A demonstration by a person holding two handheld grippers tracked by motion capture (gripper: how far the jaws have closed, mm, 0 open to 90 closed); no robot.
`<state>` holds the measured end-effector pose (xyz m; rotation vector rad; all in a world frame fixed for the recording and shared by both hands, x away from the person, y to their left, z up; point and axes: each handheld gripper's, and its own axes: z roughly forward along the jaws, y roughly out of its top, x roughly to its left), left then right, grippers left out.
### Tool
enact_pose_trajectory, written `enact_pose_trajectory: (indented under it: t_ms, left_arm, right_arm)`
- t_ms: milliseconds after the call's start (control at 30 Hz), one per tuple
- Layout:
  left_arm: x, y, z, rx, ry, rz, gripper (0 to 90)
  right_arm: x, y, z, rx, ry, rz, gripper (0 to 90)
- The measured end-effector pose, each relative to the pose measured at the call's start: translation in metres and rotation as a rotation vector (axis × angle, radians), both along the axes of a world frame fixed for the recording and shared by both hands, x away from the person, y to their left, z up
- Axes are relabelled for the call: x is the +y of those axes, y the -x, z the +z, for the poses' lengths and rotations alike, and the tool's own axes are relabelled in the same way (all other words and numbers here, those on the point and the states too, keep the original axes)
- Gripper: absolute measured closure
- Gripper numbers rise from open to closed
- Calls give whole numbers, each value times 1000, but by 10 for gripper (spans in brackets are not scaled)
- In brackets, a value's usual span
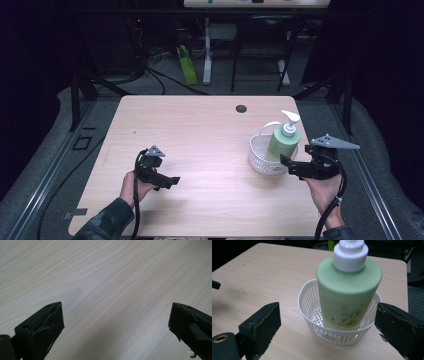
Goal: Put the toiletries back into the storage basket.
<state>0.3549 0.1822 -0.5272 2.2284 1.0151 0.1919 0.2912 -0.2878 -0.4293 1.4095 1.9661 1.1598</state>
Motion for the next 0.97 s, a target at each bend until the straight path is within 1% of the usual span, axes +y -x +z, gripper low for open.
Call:
enact_pose_trajectory:
  t_ms: [267,400,433,500,567,633,700,767,800,867,967]
  left_arm:
    - [0,0,0,1,3,-1,0]
    - [1,0,0,3,-3,-4,0]
    - [1,0,0,3,-2,-4,0]
    - [1,0,0,0,0,-3,0]
    - [2,0,0,-3,1,1,0]
    - [2,-1,0,-6,2,7,0]
    - [3,-2,0,1,-3,4,0]
    - [2,-3,-2,-2,-3,10,0]
    - [2,-3,-2,1,-5,12,0]
    - [2,-4,-4,5,-7,8,0]
    - [2,-5,-5,10,-10,15,0]
  right_arm:
    - [-5,13,-22,78,28,-8,44]
    - [-10,19,-34,108,48,-26,46]
    - [-11,20,-38,120,48,-28,45]
    - [-12,20,-45,143,68,-30,45]
    - [-13,19,-49,165,65,-29,42]
    - [-13,19,-53,172,80,-30,42]
    - [-13,18,-56,177,100,-32,26]
    - [-13,17,-60,175,145,-35,6]
    - [-12,16,-61,186,161,-32,1]
    - [-10,14,-66,207,178,-23,0]
    - [-5,12,-70,232,242,-5,0]
